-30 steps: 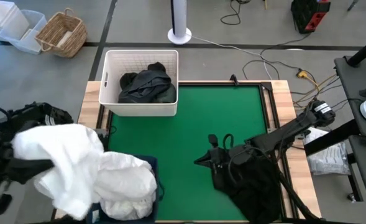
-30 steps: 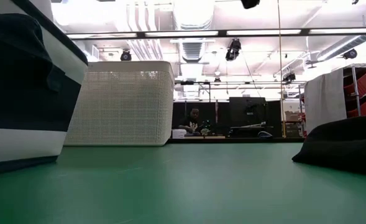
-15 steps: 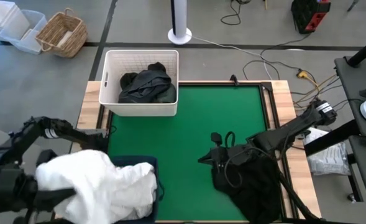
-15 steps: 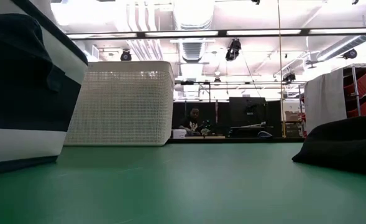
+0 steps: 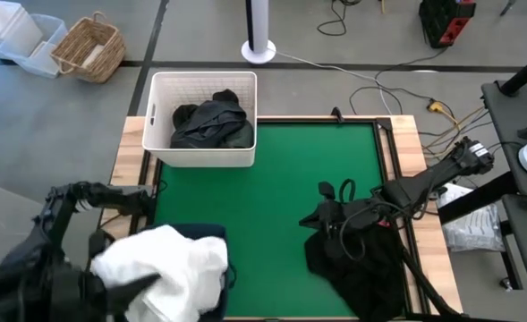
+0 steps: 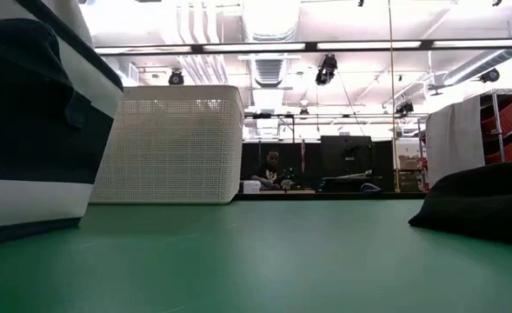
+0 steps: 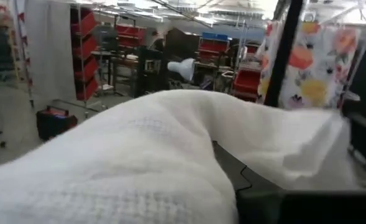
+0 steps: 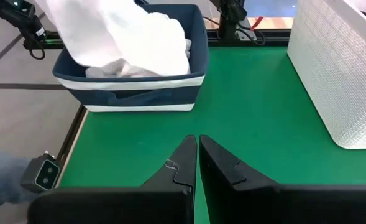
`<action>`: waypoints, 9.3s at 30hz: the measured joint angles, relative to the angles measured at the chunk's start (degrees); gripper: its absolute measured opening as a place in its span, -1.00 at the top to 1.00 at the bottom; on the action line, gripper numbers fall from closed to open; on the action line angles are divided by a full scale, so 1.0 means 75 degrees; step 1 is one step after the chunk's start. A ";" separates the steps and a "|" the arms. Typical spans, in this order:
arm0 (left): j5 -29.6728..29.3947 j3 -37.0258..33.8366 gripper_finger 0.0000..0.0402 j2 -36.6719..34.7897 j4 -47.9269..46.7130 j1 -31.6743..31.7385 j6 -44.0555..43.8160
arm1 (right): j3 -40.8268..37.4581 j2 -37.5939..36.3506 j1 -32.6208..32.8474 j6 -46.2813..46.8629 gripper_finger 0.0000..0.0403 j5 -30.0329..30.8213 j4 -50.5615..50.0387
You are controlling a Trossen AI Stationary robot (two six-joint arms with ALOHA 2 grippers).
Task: Sort clothes
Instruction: Put the white shirt into the blue bin
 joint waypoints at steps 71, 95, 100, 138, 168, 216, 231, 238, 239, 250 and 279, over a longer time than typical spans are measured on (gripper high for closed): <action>1.3097 -0.6049 0.98 -0.0225 -0.5874 0.1770 -1.2468 | -0.0283 0.0008 0.0000 0.0522 0.95 0.0003 -0.0883; 1.2929 -0.4149 -0.15 -0.0225 -0.5898 0.1755 -1.2001 | -0.0561 0.0008 0.0002 0.0610 0.95 -0.0020 -0.0754; 1.3439 -0.3774 -0.11 -0.0225 -0.5904 0.1755 -1.1989 | -0.0586 0.0008 0.0000 0.0606 0.95 -0.0023 -0.0600; 1.4474 -0.3732 0.00 -0.0225 -0.5901 0.1666 -1.3629 | -0.0603 0.0008 0.0003 0.0516 0.95 -0.0198 -0.0595; 0.9716 -0.4521 0.99 -0.0222 -0.5896 0.2073 -1.0426 | -0.0618 0.0008 0.0003 0.0548 0.95 -0.0233 -0.0593; 1.0507 -0.9030 1.00 -0.0195 0.0105 0.2038 -1.0814 | -0.0851 0.0011 0.0003 0.0664 0.95 -0.0221 -0.0423; 0.9955 -0.7044 1.00 -0.0175 -0.2263 0.2012 -1.0634 | -0.0851 0.0011 0.0003 0.0662 0.95 -0.0222 -0.0423; 0.9928 -0.6155 1.00 -0.0187 -0.3150 0.2012 -1.0558 | -0.0851 0.0011 0.0003 0.0662 0.95 -0.0223 -0.0420; 0.9918 -0.6015 1.00 -0.0193 -0.3317 0.2012 -1.0551 | -0.0849 0.0011 0.0003 0.0662 0.95 -0.0222 -0.0420; 0.7009 -0.4598 1.00 -0.0211 -0.2925 0.2042 -0.8388 | -0.0851 0.0011 0.0003 0.0662 0.95 -0.0221 -0.0417; 1.0009 -0.4721 1.00 0.1455 -0.5331 0.2338 -1.0037 | -0.0851 0.0011 0.0003 0.0603 0.95 -0.0221 -0.0414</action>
